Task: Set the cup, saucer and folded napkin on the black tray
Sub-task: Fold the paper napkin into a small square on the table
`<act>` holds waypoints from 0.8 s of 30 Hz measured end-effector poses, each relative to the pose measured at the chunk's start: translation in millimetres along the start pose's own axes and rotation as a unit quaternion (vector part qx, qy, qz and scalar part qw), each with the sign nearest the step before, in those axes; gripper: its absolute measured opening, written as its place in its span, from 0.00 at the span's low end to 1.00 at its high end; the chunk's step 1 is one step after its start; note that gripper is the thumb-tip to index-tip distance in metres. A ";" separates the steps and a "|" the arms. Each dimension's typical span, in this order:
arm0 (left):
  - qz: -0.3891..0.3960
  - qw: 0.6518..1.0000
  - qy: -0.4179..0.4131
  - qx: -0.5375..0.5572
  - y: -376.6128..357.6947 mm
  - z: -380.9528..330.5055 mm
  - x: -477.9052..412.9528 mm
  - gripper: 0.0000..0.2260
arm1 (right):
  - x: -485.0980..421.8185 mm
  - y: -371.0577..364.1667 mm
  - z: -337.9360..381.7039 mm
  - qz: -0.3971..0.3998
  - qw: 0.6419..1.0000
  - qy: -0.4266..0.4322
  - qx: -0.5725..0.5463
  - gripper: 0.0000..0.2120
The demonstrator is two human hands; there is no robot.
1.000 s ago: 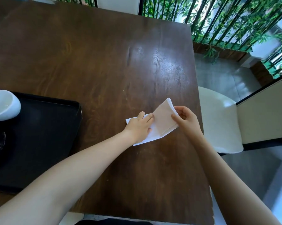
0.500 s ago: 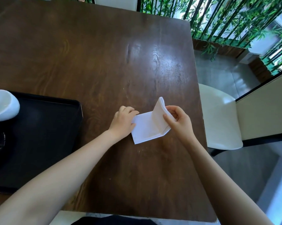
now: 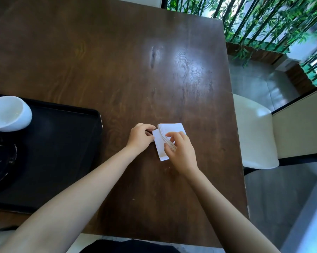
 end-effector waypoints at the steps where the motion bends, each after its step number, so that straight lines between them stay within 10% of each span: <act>1: 0.002 1.000 0.000 0.006 1.1 0.3 0.3 0.14 | 1.2 -4.9 0.0 0.002 1.000 -0.003 0.003 0.13; 20: 0.033 0.995 -0.004 0.096 8.7 1.7 1.4 0.13 | 17.8 -25.4 19.8 -0.043 0.997 0.036 0.055 0.11; 24: -0.062 0.982 -0.178 -0.031 17.6 -32.8 18.4 0.14 | 41.3 -33.2 30.4 -0.029 0.985 0.098 0.139 0.16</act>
Point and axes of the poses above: each hand's wrist, its own x-axis away from the middle knuckle, its own y-axis out of the back of the hand, z = x × y, the point moved 9 cm from there along -x, towards the middle knuckle, and after that the axes turned 10 degrees about y, right-handed, at the moved point
